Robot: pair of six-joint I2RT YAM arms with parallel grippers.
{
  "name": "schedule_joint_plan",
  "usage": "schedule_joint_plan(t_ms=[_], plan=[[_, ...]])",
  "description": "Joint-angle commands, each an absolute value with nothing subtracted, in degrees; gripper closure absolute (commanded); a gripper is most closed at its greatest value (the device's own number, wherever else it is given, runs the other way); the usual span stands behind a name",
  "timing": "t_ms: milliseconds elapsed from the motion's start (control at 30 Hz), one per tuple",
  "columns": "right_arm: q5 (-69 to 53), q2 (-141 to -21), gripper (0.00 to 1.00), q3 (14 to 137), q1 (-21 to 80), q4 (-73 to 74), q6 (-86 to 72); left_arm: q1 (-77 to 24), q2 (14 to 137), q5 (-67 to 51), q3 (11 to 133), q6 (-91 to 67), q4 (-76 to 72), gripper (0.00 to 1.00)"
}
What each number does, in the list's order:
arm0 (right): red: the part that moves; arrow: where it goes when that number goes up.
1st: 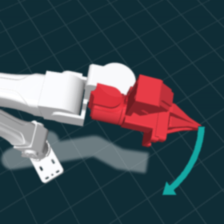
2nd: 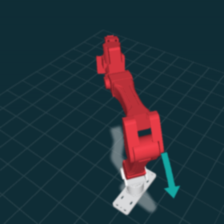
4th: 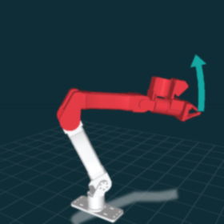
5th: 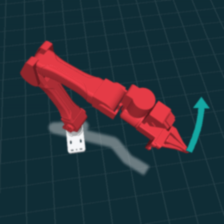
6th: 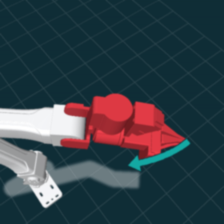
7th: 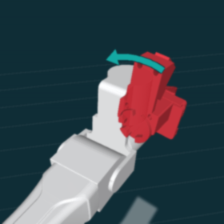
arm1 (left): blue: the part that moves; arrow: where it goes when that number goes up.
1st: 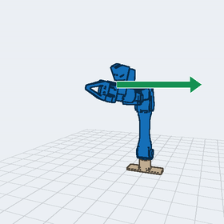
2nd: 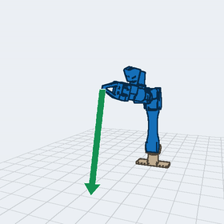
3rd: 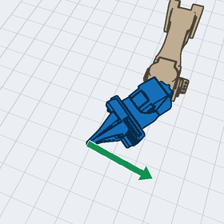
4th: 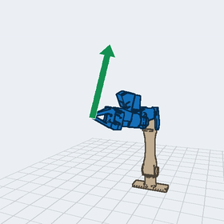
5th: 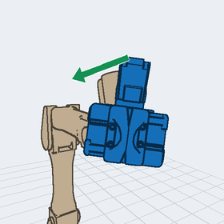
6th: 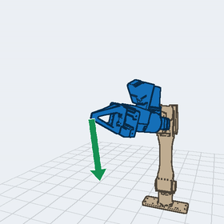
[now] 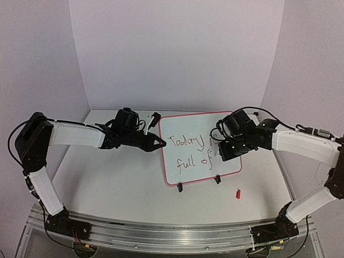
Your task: Write a sentence on the whiteboard
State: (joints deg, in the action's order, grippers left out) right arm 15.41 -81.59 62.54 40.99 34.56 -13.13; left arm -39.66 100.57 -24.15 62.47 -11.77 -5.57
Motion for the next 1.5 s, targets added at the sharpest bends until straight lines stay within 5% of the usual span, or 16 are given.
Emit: schedule_joint_plan(t_ms=[0, 1467], plan=[[16.33, -80.51, 1.00, 62.63, 40.65, 33.23, -12.73, -37.53, 105.29, -2.15, 61.83, -2.64, 2.54, 1.00], [16.98, -82.06, 1.00, 62.29, 38.14, 30.40, -15.05, -37.52, 105.21, -2.60, 61.97, -1.73, 1.57, 1.00]])
